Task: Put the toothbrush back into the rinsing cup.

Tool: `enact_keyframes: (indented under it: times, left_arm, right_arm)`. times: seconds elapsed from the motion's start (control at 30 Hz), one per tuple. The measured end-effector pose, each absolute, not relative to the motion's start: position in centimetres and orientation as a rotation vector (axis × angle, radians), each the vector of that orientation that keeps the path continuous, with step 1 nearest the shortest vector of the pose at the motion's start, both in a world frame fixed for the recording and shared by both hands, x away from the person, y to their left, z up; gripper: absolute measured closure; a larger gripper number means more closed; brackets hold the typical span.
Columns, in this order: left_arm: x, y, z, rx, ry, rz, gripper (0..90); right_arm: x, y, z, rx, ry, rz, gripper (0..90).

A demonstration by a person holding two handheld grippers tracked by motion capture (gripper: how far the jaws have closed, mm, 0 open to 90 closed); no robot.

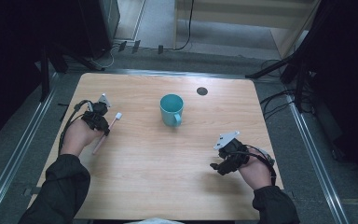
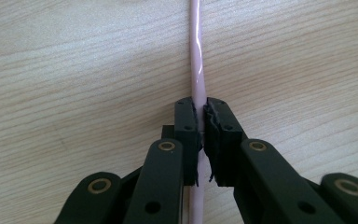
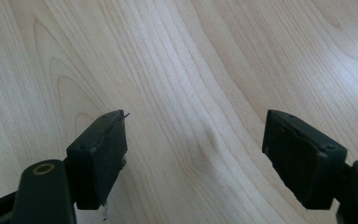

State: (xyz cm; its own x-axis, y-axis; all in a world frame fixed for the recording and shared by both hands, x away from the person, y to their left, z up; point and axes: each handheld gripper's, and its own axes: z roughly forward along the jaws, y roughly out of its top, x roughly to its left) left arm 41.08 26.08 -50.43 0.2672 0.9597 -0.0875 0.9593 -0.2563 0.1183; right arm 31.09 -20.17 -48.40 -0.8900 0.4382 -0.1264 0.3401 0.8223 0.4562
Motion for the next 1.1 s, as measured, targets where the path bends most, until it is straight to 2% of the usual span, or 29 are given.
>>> enact_keyframes:
  times: [0.67,0.8,1.1]
  left_arm:
    - [41.5,25.1,-50.5,2.441,1.816,0.058,84.4]
    - [41.4,25.3,-50.1,2.406,1.764,-0.009,84.4]
    - [40.1,25.8,-46.9,2.247,1.635,0.009,84.3]
  right_arm:
    - [31.1,-20.1,-48.5,0.594,2.785,0.623,21.8]
    - [31.1,-20.2,-48.5,0.6,2.782,0.625,21.8]
    - [31.3,-19.9,-48.5,0.585,2.792,0.623,21.8]
